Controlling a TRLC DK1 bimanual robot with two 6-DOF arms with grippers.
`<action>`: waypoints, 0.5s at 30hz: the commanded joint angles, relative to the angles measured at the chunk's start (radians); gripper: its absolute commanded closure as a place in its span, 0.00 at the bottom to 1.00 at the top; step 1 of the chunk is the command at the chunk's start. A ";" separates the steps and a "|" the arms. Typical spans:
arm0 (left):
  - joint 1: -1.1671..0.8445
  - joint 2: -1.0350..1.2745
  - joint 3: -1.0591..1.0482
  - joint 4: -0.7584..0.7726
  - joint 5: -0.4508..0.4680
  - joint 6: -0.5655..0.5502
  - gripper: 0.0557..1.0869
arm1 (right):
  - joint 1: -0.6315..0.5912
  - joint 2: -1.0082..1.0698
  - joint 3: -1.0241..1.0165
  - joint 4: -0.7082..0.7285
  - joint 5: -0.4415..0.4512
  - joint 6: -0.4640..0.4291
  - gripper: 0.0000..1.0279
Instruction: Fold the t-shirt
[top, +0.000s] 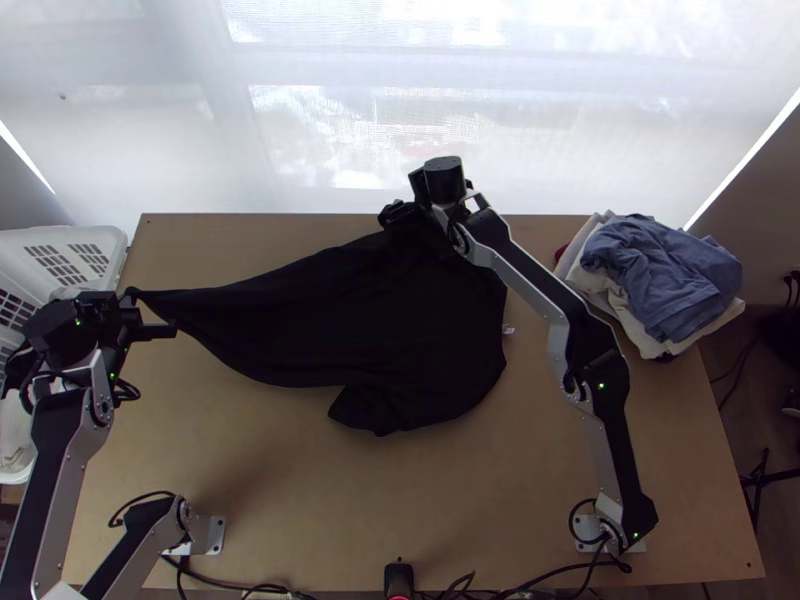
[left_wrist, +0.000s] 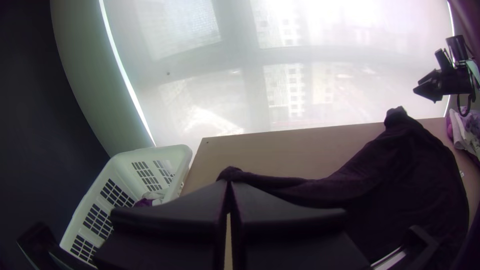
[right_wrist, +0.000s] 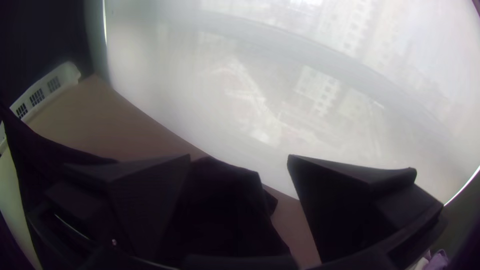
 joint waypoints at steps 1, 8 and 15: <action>-0.026 -0.003 -0.023 0.004 -0.001 -0.018 0.97 | 0.012 -0.206 -0.156 -0.037 0.001 0.089 0.05; -0.065 -0.055 -0.048 -0.020 -0.001 -0.029 0.97 | 0.152 -0.522 -0.469 -0.102 -0.002 0.084 0.05; -0.095 -0.095 -0.091 -0.036 -0.006 -0.048 0.97 | 0.406 -0.740 -0.860 -0.111 -0.001 -0.006 0.07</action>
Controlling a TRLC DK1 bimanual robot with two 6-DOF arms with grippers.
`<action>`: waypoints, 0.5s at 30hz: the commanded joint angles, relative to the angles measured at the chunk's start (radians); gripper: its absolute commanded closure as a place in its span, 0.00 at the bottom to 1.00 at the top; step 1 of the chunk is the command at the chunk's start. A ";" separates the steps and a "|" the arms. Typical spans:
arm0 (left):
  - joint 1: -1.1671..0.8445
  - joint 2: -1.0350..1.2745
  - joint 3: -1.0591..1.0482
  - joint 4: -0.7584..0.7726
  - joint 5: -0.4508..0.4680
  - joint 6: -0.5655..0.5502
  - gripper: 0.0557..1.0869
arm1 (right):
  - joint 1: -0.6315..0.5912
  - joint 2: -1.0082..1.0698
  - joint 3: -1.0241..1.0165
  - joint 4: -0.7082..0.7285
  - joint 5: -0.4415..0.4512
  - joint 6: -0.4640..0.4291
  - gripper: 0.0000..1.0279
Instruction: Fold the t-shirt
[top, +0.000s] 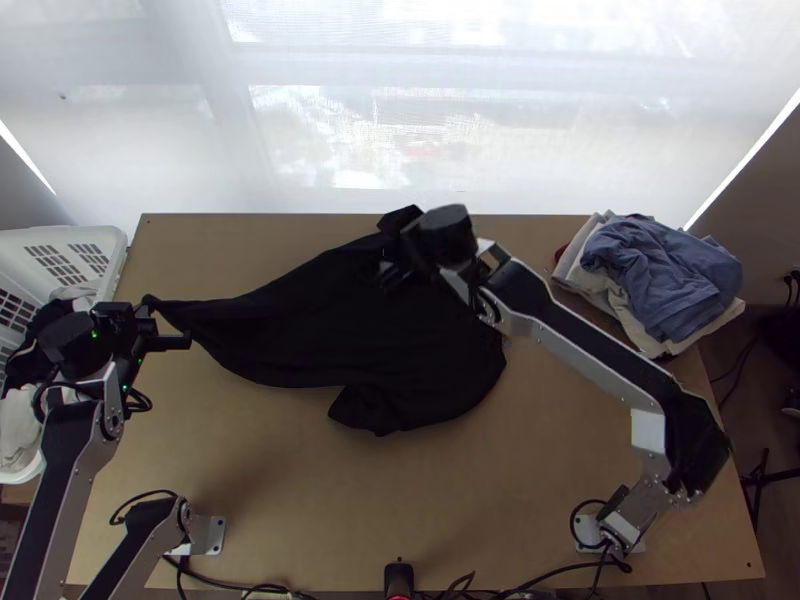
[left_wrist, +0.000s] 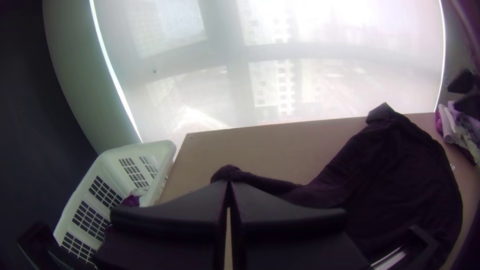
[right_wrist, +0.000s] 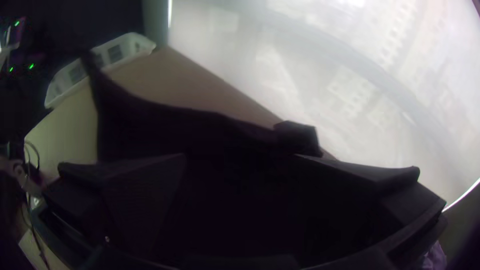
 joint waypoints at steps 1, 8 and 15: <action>-0.033 -0.039 -0.037 -0.016 -0.003 -0.017 0.97 | 0.219 -0.208 -0.341 -0.017 0.000 -0.043 0.07; -0.042 -0.064 -0.061 -0.026 -0.009 -0.029 0.97 | 0.371 -0.188 -0.386 -0.021 -0.001 -0.109 0.16; -0.044 -0.067 -0.083 -0.021 -0.009 -0.039 0.97 | 0.525 -0.098 -0.456 -0.023 -0.034 -0.171 0.21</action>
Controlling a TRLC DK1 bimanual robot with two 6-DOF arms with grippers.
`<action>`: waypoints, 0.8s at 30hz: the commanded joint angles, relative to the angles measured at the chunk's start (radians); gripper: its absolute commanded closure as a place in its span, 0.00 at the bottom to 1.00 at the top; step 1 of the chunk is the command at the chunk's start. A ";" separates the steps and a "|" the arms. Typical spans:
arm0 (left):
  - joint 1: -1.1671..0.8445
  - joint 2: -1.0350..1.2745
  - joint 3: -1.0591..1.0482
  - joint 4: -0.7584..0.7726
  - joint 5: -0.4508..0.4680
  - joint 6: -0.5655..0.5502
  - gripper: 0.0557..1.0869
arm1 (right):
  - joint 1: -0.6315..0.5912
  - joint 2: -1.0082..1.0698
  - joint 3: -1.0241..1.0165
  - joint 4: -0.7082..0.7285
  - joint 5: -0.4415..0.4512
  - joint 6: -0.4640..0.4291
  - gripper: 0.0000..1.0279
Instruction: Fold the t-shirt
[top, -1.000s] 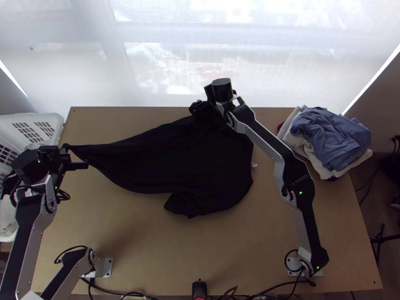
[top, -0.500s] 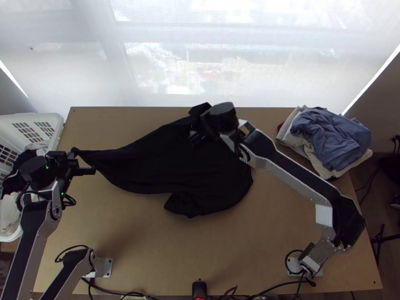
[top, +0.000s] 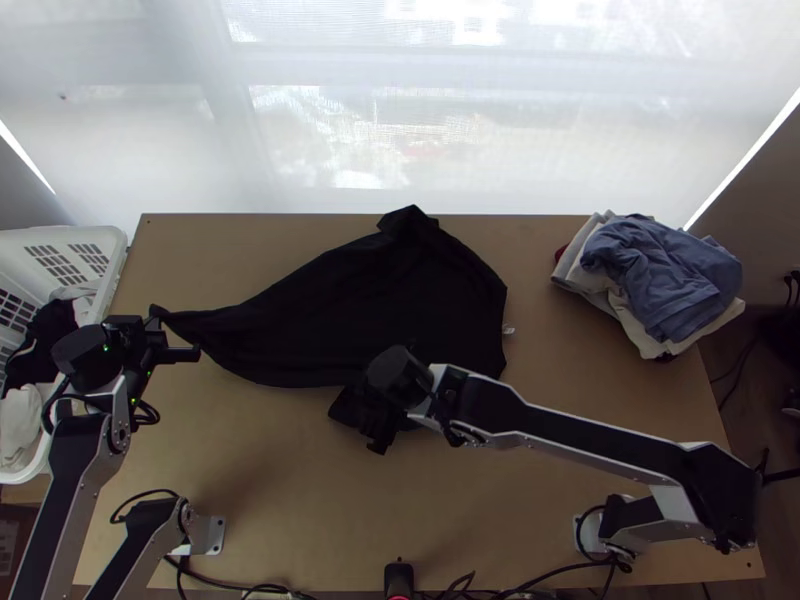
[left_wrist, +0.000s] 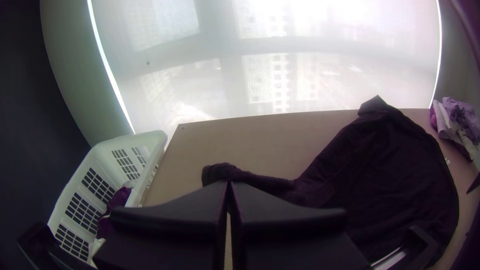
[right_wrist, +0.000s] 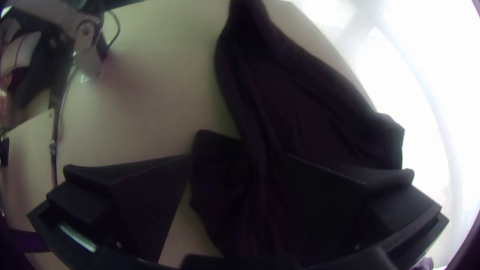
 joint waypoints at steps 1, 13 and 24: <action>-0.005 -0.008 -0.024 0.006 -0.001 -0.013 0.97 | 0.147 0.065 -0.092 -0.004 -0.035 -0.066 0.21; -0.010 0.022 -0.036 0.040 -0.001 -0.021 0.97 | 0.130 0.272 0.020 0.066 -0.037 -0.051 0.33; -0.019 0.047 -0.023 0.054 -0.002 -0.016 0.97 | 0.052 0.376 0.097 0.094 -0.035 -0.054 0.37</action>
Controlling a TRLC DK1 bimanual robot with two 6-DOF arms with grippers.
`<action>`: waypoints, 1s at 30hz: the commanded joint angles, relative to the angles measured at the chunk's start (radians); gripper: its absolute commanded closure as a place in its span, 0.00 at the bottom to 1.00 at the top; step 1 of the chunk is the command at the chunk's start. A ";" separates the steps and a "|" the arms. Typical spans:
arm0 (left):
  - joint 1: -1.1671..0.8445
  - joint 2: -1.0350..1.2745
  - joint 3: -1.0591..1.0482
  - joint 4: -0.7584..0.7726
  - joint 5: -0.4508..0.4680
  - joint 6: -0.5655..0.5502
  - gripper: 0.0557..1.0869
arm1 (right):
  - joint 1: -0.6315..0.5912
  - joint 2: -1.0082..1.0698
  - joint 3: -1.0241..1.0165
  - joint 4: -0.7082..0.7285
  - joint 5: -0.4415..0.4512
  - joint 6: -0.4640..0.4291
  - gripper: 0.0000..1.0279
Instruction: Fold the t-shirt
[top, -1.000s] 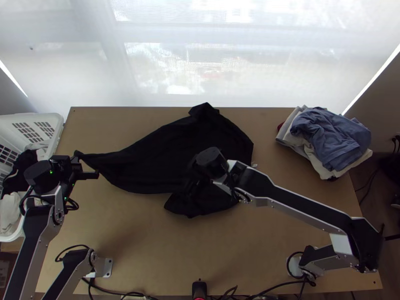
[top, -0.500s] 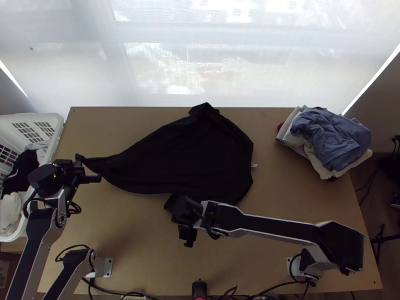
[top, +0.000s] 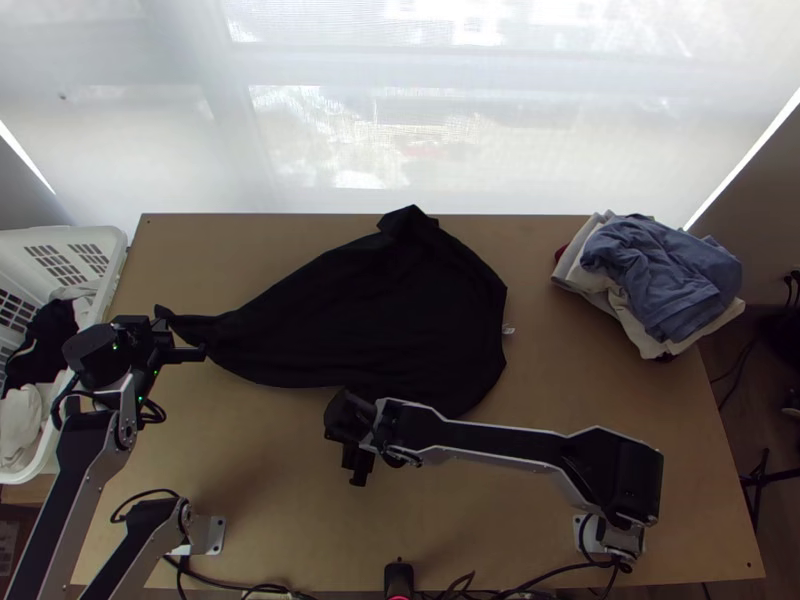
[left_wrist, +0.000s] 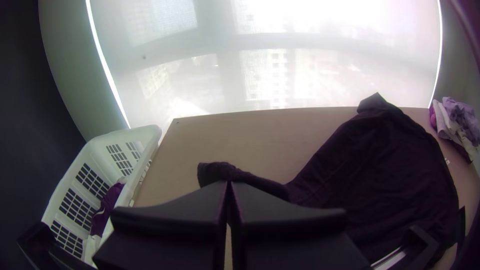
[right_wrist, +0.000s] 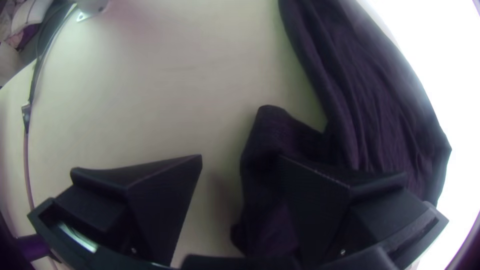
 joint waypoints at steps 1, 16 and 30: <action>-0.002 0.011 0.004 0.008 0.001 0.005 0.97 | -0.042 0.062 0.057 0.012 0.000 0.000 0.48; 0.010 0.046 0.051 -0.006 0.001 0.018 0.97 | -0.185 -0.196 0.029 -0.144 0.003 0.015 0.97; 0.015 0.170 0.418 -0.364 0.004 -0.052 0.97 | -0.583 -0.662 -0.034 -0.310 0.002 0.003 0.97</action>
